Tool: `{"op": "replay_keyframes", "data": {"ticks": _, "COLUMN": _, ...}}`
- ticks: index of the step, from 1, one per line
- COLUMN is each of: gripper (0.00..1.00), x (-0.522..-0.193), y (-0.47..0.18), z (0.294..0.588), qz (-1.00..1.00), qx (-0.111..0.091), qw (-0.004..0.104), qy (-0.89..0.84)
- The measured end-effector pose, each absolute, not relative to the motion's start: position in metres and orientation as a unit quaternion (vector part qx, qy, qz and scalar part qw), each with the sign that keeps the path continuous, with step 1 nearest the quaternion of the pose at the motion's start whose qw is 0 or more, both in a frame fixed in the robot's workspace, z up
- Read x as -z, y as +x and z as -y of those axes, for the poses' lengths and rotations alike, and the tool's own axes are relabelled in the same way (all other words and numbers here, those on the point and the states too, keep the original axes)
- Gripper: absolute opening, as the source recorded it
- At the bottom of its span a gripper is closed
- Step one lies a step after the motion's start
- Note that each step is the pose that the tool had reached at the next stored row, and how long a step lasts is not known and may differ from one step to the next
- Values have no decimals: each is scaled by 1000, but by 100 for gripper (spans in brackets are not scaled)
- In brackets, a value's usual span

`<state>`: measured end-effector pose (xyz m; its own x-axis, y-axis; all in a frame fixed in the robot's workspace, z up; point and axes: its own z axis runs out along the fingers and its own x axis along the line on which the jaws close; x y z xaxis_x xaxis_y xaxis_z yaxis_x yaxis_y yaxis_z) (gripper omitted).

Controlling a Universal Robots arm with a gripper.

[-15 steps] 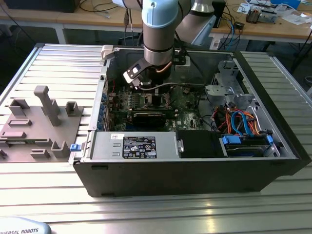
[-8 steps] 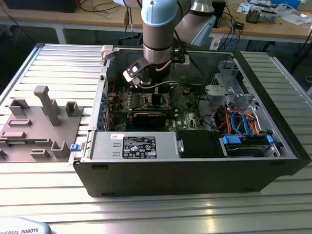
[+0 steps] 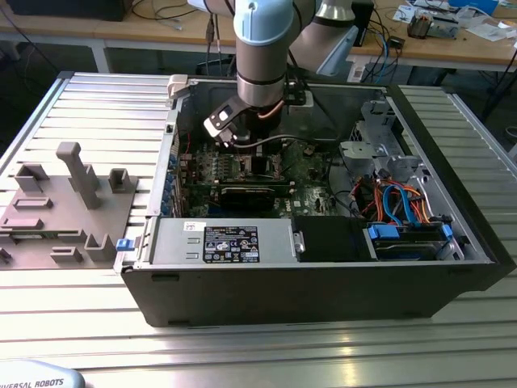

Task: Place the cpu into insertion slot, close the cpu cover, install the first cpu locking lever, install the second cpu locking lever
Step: 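Place the cpu into insertion slot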

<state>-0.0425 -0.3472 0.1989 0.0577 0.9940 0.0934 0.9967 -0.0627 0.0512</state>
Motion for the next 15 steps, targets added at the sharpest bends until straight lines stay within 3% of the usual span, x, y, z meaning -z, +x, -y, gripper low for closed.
{"op": "replay_keyframes", "data": {"ticks": 4, "gripper": 62, "x": -198, "y": -42, "z": 347, "qz": 689, "qx": 37, "qw": -1, "qy": -724}}
{"op": "replay_keyframes", "data": {"ticks": 15, "gripper": 62, "x": -198, "y": -42, "z": 346, "qz": 710, "qx": 37, "qw": 0, "qy": -703}}
